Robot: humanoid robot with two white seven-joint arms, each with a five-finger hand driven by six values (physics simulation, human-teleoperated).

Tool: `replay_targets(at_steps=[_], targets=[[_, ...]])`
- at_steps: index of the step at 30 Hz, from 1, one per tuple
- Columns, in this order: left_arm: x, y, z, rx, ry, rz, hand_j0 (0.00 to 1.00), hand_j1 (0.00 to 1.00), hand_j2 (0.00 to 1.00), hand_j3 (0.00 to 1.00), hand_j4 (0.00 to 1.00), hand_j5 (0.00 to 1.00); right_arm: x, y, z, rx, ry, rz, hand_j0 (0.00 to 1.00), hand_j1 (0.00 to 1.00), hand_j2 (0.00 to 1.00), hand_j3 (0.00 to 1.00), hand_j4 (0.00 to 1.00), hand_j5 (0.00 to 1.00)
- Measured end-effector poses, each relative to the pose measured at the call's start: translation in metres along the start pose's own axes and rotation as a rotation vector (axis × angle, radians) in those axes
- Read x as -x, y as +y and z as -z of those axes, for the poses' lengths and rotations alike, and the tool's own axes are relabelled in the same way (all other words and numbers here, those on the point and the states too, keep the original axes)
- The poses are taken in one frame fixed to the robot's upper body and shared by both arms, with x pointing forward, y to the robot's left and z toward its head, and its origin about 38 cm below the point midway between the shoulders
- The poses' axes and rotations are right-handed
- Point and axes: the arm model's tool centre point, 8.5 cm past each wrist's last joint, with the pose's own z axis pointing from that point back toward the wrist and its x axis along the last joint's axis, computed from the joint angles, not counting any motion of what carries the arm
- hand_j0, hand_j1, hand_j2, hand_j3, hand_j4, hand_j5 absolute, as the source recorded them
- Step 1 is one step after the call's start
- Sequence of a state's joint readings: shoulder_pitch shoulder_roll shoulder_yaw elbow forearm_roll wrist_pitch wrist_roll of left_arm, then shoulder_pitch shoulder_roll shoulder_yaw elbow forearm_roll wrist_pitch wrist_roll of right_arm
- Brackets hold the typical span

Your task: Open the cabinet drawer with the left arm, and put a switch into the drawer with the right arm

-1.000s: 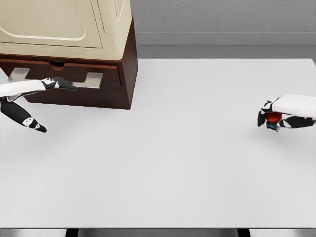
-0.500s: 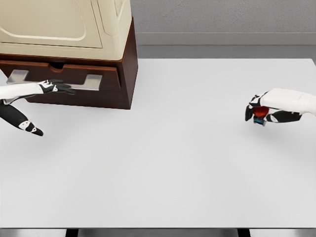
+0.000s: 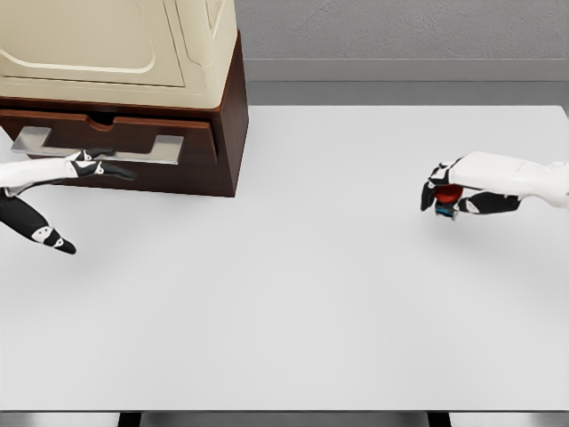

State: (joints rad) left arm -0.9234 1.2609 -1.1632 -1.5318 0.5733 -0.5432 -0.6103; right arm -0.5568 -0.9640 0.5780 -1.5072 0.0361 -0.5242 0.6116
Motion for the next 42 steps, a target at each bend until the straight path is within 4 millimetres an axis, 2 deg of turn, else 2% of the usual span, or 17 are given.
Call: replay_targets(at_steps=[6, 18, 22, 25, 33, 42], targets=[[-0.007, 0.000, -0.005, 0.004, -0.005, 0.015, 1.00, 1.00, 1.00, 1.00, 1.00, 1.00, -0.006, -0.009, 0.011, 0.026, -0.027, -0.009, 0.48, 0.48, 0.48, 0.48, 0.48, 0.48], [-0.030, 0.019, -0.024, -0.051, -0.034, 0.052, 1.00, 1.00, 1.00, 1.00, 1.00, 1.00, -0.014, -0.024, 0.018, 0.046, -0.055, -0.041, 0.48, 0.48, 0.48, 0.48, 0.48, 0.48], [-0.024, 0.029, -0.028, -0.101, -0.031, 0.016, 1.00, 1.00, 1.00, 1.00, 1.00, 1.00, -0.019, -0.027, 0.025, 0.046, -0.075, -0.050, 0.48, 0.48, 0.48, 0.48, 0.48, 0.48], [-0.020, 0.032, -0.024, -0.119, -0.032, -0.015, 1.00, 1.00, 1.00, 1.00, 1.00, 1.00, -0.020, -0.026, 0.028, 0.043, -0.081, -0.048, 0.48, 0.48, 0.48, 0.48, 0.48, 0.48], [0.001, 0.035, -0.004, -0.141, -0.026, -0.065, 1.00, 1.00, 1.00, 1.00, 1.00, 1.00, -0.026, -0.031, 0.037, 0.046, -0.104, -0.060, 0.48, 0.48, 0.48, 0.48, 0.48, 0.48], [0.008, 0.032, 0.004, -0.135, -0.016, -0.090, 1.00, 1.00, 1.00, 1.00, 1.00, 1.00, -0.036, -0.039, 0.052, 0.060, -0.145, -0.070, 0.48, 0.48, 0.48, 0.48, 0.48, 0.48]])
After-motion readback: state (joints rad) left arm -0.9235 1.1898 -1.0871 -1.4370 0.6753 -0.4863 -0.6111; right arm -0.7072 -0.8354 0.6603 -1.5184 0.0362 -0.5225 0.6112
